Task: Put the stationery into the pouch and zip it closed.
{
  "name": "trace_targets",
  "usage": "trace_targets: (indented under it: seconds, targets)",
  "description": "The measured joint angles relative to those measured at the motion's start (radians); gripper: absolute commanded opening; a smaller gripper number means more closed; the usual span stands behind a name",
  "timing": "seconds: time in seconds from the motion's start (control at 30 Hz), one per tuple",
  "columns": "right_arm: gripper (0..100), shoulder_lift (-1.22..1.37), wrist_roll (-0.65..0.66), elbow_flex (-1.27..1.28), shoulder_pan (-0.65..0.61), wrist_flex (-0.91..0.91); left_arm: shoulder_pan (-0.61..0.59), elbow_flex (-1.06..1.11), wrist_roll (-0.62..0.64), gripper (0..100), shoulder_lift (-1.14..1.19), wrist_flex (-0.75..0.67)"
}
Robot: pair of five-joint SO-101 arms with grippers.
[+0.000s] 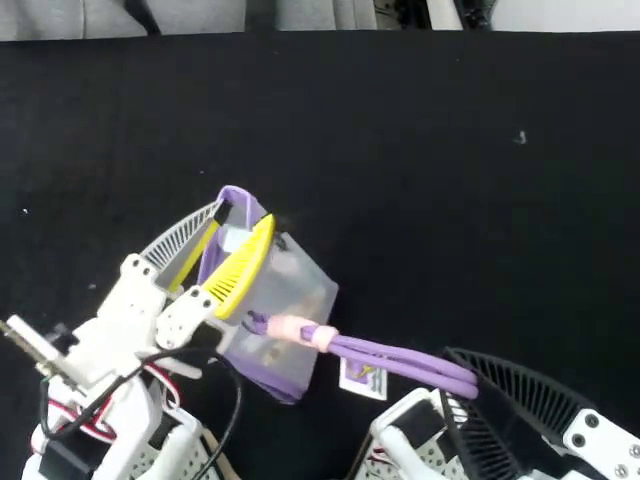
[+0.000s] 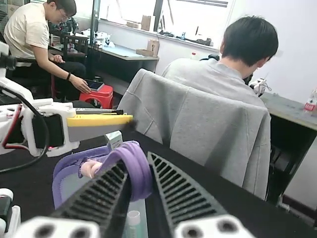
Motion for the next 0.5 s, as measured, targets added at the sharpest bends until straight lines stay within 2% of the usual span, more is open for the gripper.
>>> trace_targets:
  seconds: [0.23,0.4,0.5]
  targets:
    - [1.1,-0.057,0.02,-0.002,0.0,0.0,-0.029,-0.074,0.0,18,0.0,0.0]
    - [1.1,-0.057,0.02,-0.002,0.0,0.0,-0.232,-0.181,0.0,18,0.0,0.003]
    - [1.1,-0.057,0.02,-0.002,0.0,0.0,-0.371,-0.193,0.0,18,0.0,0.084]
